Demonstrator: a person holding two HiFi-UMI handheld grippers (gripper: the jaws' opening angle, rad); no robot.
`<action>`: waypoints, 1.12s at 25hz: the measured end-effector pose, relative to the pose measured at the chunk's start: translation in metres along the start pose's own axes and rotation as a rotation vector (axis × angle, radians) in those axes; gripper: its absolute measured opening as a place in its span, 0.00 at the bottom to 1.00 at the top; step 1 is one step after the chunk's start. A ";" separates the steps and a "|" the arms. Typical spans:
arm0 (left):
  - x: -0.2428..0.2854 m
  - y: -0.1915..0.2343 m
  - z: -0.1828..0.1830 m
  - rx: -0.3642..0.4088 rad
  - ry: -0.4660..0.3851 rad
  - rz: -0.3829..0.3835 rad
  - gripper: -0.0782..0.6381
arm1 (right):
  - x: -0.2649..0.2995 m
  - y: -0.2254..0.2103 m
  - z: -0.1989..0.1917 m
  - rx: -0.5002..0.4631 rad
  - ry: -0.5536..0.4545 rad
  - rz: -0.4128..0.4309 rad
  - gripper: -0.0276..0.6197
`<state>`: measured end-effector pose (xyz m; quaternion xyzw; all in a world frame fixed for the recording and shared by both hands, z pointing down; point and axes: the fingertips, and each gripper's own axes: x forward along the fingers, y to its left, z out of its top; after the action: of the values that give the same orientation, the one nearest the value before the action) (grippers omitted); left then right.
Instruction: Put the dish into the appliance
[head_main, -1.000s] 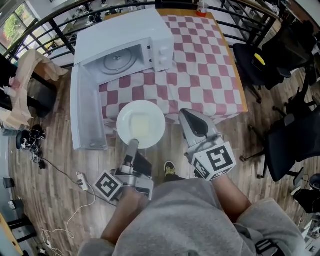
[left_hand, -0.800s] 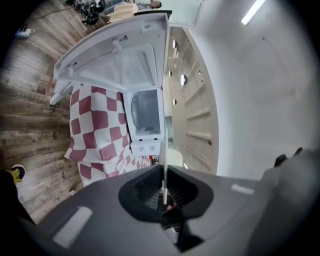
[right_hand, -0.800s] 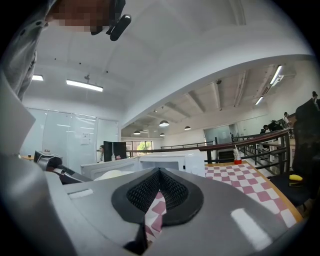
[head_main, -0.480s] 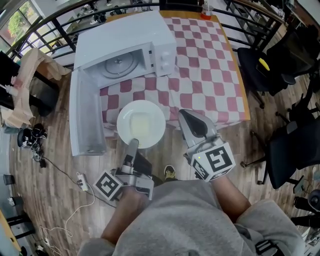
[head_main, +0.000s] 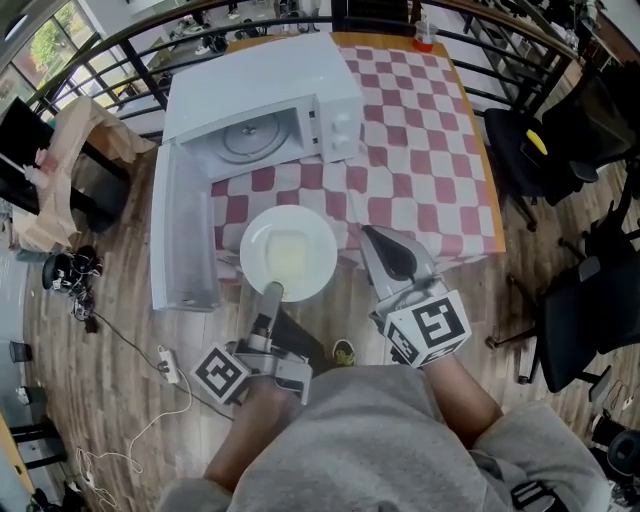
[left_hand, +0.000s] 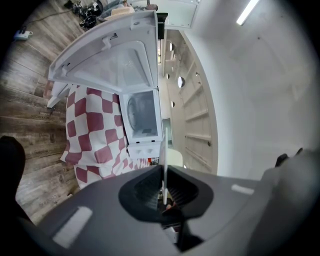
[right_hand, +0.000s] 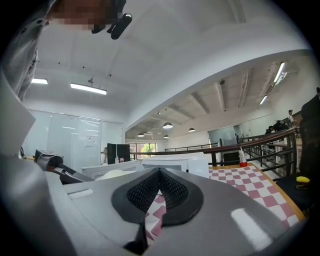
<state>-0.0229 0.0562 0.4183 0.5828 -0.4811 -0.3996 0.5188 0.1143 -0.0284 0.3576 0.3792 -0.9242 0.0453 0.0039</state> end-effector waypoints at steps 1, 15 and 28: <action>-0.001 -0.001 0.000 -0.003 -0.003 -0.003 0.15 | 0.000 0.001 0.001 -0.002 -0.002 0.003 0.04; 0.004 -0.003 0.003 -0.001 -0.005 -0.018 0.15 | 0.006 0.008 -0.001 -0.014 -0.003 0.024 0.04; 0.048 0.011 0.040 -0.014 -0.006 -0.014 0.15 | 0.060 -0.004 -0.005 -0.031 0.012 0.021 0.04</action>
<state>-0.0531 0.0003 0.4252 0.5812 -0.4758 -0.4083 0.5187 0.0747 -0.0730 0.3658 0.3691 -0.9287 0.0333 0.0148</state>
